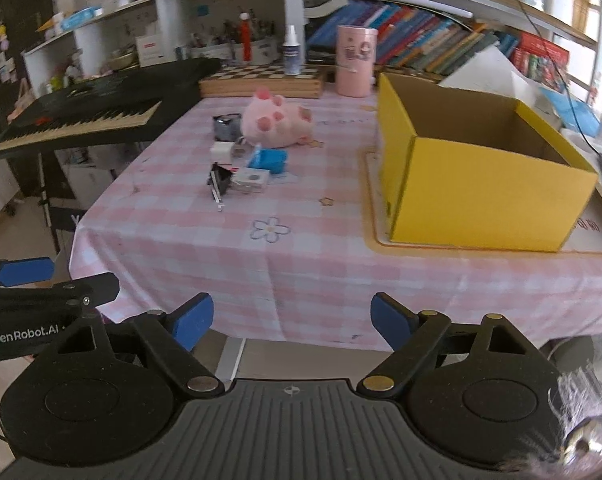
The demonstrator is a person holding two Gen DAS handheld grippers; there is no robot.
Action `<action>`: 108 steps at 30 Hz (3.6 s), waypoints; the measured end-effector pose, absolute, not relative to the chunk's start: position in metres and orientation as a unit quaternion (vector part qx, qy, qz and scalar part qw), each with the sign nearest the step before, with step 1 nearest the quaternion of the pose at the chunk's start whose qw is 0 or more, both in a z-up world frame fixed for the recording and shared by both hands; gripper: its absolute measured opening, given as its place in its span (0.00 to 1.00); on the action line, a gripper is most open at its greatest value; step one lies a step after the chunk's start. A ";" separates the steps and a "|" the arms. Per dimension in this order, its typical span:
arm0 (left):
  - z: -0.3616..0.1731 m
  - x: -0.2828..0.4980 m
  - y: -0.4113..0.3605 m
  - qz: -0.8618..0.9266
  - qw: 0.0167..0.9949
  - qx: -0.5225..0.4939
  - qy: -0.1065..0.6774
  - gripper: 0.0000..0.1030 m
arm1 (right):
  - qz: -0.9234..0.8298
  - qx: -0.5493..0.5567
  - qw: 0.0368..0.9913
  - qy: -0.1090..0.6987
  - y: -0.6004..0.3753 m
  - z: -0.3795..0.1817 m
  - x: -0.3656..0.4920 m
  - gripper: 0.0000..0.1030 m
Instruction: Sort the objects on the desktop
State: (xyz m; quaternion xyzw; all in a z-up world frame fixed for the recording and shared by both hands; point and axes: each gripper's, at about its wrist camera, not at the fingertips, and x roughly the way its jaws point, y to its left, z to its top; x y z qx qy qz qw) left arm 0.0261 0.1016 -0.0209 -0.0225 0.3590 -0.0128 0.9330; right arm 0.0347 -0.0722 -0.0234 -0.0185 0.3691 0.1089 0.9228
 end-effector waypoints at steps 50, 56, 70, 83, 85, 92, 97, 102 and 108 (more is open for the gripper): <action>-0.072 0.211 0.064 -0.061 0.920 0.064 0.381 0.24 | 0.219 -0.002 0.898 0.381 -0.053 -0.038 0.245 0.62; -0.061 0.205 0.088 -0.027 0.921 0.005 0.389 0.24 | 0.208 0.007 0.893 0.399 -0.039 -0.056 0.272 0.62; -0.038 0.199 0.109 0.000 0.928 -0.047 0.370 0.24 | 0.205 0.014 0.889 0.409 -0.029 -0.072 0.294 0.38; 0.010 0.167 0.113 -0.021 0.948 -0.087 0.305 0.24 | 0.215 0.017 0.918 0.332 -0.059 -0.005 0.247 0.37; 0.015 0.158 0.114 -0.025 0.950 -0.093 0.298 0.24 | 0.218 0.012 0.920 0.327 -0.064 0.002 0.234 0.37; 0.017 0.124 0.113 -0.053 0.948 -0.104 0.296 0.24 | 0.206 0.018 0.918 0.337 -0.067 0.006 0.187 0.37; 0.018 0.097 0.111 -0.079 0.948 -0.096 0.293 0.24 | 0.185 0.034 0.920 0.343 -0.072 0.004 0.155 0.37; 0.016 0.070 0.111 -0.100 0.944 -0.095 0.299 0.24 | 0.160 0.066 0.917 0.359 -0.082 -0.002 0.117 0.37; 0.014 0.044 0.103 -0.133 0.938 -0.086 0.307 0.24 | 0.127 0.082 0.921 0.358 -0.092 -0.004 0.072 0.37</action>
